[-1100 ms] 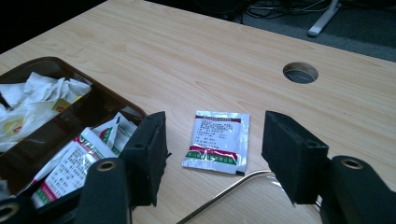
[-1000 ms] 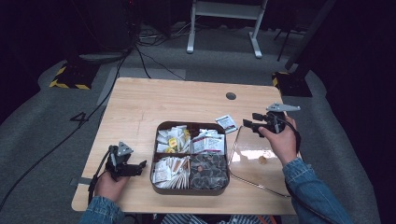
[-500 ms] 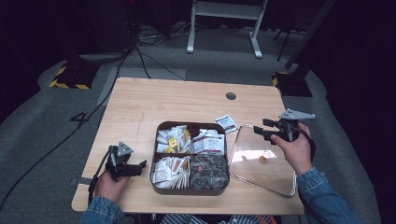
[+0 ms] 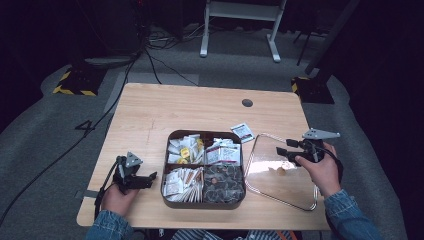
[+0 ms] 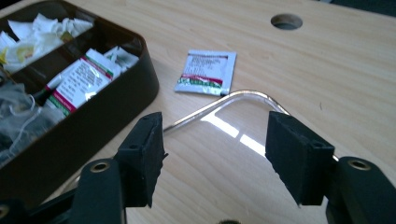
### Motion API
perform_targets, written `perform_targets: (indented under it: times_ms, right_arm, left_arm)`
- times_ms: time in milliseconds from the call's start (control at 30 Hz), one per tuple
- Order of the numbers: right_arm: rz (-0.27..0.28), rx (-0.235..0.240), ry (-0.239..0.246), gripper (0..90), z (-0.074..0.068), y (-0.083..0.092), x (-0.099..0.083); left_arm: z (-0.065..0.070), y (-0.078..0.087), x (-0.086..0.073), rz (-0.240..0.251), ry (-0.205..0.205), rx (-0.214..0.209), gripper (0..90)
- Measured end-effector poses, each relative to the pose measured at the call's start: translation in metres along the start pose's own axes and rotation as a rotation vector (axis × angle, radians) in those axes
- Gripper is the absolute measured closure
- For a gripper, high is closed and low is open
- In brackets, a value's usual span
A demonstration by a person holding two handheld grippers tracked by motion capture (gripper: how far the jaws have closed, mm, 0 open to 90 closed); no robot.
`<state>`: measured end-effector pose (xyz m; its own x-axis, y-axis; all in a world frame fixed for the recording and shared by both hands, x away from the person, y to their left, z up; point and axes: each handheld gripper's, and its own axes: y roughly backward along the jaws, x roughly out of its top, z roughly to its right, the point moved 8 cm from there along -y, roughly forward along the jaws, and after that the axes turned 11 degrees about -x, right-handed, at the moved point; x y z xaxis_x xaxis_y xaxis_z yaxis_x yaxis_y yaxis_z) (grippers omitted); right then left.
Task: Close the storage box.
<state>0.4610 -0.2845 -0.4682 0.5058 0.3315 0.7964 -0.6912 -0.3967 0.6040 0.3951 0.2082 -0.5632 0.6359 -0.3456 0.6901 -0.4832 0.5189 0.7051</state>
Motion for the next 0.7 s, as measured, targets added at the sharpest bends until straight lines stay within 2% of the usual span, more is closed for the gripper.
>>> perform_targets:
  times_ms: [133,300,433,567,700]
  right_arm:
    - [-0.022,-0.009,0.012,37.7,0.003,-0.003,-0.014]
    - [-0.066,-0.021,0.010,37.5,0.007,-0.009,-0.032]
    - [-0.080,-0.023,0.006,37.5,0.010,-0.012,-0.045]
    - [-0.106,0.000,-0.010,38.4,0.011,-0.014,-0.058]
    - [-0.090,0.017,-0.042,42.2,0.009,-0.014,-0.065]
  left_arm:
    - [0.000,0.000,0.000,0.001,0.001,0.001,14.3]
    - [0.000,0.000,0.000,0.001,0.001,0.001,14.3]
    - [0.000,0.000,0.000,0.001,0.001,0.001,14.3]
    - [0.000,0.000,0.000,0.001,0.001,0.001,14.3]
    - [0.000,0.000,0.000,0.001,0.001,0.001,14.3]
